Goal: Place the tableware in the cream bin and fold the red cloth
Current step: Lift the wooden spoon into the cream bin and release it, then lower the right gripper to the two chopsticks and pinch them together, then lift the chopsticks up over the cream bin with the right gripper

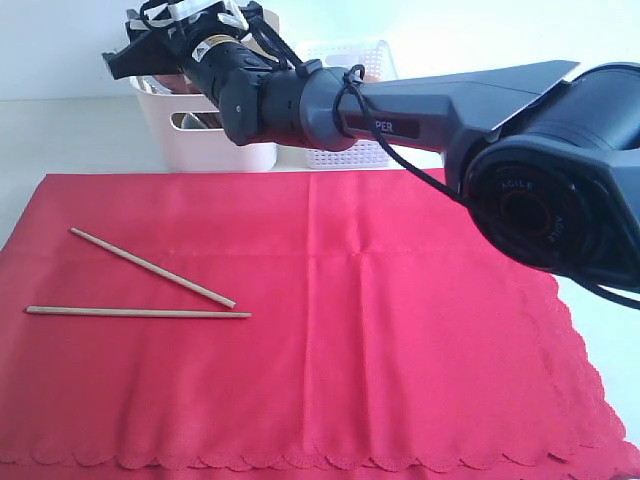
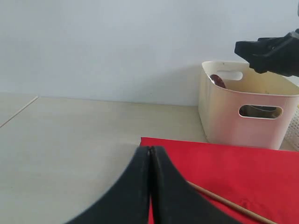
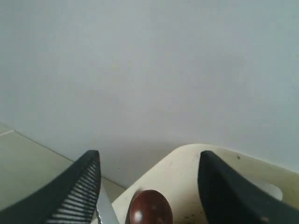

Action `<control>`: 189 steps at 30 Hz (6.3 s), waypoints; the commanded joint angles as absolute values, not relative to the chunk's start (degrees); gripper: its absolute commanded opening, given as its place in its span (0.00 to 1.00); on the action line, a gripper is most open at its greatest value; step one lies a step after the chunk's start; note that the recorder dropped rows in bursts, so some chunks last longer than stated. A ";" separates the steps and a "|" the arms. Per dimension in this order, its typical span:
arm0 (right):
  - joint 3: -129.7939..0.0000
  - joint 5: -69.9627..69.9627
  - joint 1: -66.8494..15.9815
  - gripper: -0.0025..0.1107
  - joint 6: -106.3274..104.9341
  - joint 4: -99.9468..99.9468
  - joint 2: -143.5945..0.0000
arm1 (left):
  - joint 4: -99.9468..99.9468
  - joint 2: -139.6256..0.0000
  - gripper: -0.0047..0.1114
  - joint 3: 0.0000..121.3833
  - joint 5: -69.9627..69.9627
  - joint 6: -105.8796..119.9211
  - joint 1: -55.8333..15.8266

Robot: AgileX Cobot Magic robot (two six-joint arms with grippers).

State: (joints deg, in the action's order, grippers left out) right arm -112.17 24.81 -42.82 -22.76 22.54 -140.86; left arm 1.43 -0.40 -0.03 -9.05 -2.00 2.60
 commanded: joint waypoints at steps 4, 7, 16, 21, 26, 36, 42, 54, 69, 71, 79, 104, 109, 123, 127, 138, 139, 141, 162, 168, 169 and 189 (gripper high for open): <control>-112.40 23.14 -42.64 0.55 -15.78 22.52 -140.57 | 1.56 0.00 0.05 0.00 -8.72 -1.85 2.74; -112.40 17.77 -42.64 0.55 -15.78 22.52 -139.77 | 1.56 0.00 0.05 0.00 -8.72 -1.85 2.74; -112.40 1.00 -42.64 0.55 -15.78 22.28 -134.71 | 1.56 0.00 0.05 0.00 -8.72 -1.85 2.74; -112.40 -7.75 -42.64 0.52 -17.63 21.93 -131.31 | 1.56 0.00 0.05 0.00 -8.72 -1.85 2.74; -112.40 -15.71 -42.64 0.34 -22.23 21.85 -127.96 | 1.56 0.00 0.05 0.00 -8.72 -1.85 2.74; -112.40 -35.19 -42.64 0.02 -32.43 22.35 -123.52 | 1.56 0.00 0.05 0.00 -8.72 -1.85 2.74; -112.30 -46.58 -42.64 0.02 -36.86 25.77 -124.35 | 1.56 0.00 0.05 0.00 -8.72 -1.85 2.74; -106.88 -51.30 -47.07 0.02 -43.38 28.42 -129.28 | 1.56 0.00 0.05 0.00 -8.72 -1.85 2.74; -106.80 -44.36 -52.34 0.62 -28.38 13.02 -135.92 | 1.56 0.00 0.05 0.00 -8.72 -1.85 2.74; -106.80 -44.12 -52.34 0.67 -28.38 13.02 -135.92 | 1.56 0.00 0.05 0.00 -8.72 -1.85 2.74; -106.80 -42.01 -52.34 0.69 -28.38 12.90 -136.90 | 1.56 0.00 0.05 0.00 -8.72 -1.85 2.74; -107.27 -47.76 -52.34 0.07 -26.60 9.55 -140.19 | 1.56 0.00 0.05 0.00 -8.72 -1.85 2.74; -107.27 -51.13 -52.34 0.02 -27.32 9.66 -139.29 | 1.56 0.00 0.05 0.00 -8.72 -1.85 2.74; -107.27 -51.48 -52.34 0.02 -27.32 11.95 -131.57 | 1.56 0.00 0.05 0.00 -8.72 -1.85 2.74; -107.27 -49.77 -52.24 0.02 -27.32 11.58 -130.26 | 1.56 0.00 0.05 0.00 -8.72 -1.85 2.74; -107.27 -41.02 -52.24 0.02 -26.28 7.98 -128.77 | 1.56 0.00 0.05 0.00 -8.72 -1.85 2.74; -107.27 -40.40 -52.24 0.02 -26.29 7.68 -128.34 | 1.56 0.00 0.05 0.00 -8.72 -1.85 2.74; -107.27 -38.90 -52.24 0.02 -25.84 6.53 -127.58 | 1.56 0.00 0.05 0.00 -8.72 -1.85 2.74; -107.27 -10.95 -46.76 0.02 -19.82 0.00 -124.37 | 1.56 0.00 0.05 0.00 -8.72 -1.85 2.74; -107.27 -1.76 -44.81 0.02 -19.82 0.00 -124.37 | 1.56 0.00 0.05 0.00 -8.72 -1.85 2.74; -107.27 -0.37 -44.50 0.02 -19.82 0.00 -124.37 | 1.56 0.00 0.05 0.00 -8.72 -1.85 2.74; -107.27 40.32 -41.06 0.02 -17.86 13.56 -136.21 | 1.56 0.00 0.05 0.00 -8.72 -1.85 2.74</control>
State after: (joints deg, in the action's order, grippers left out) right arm -107.35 35.28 -41.60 -18.16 11.32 -134.41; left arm 1.43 -0.40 -0.03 -9.05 -2.00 2.60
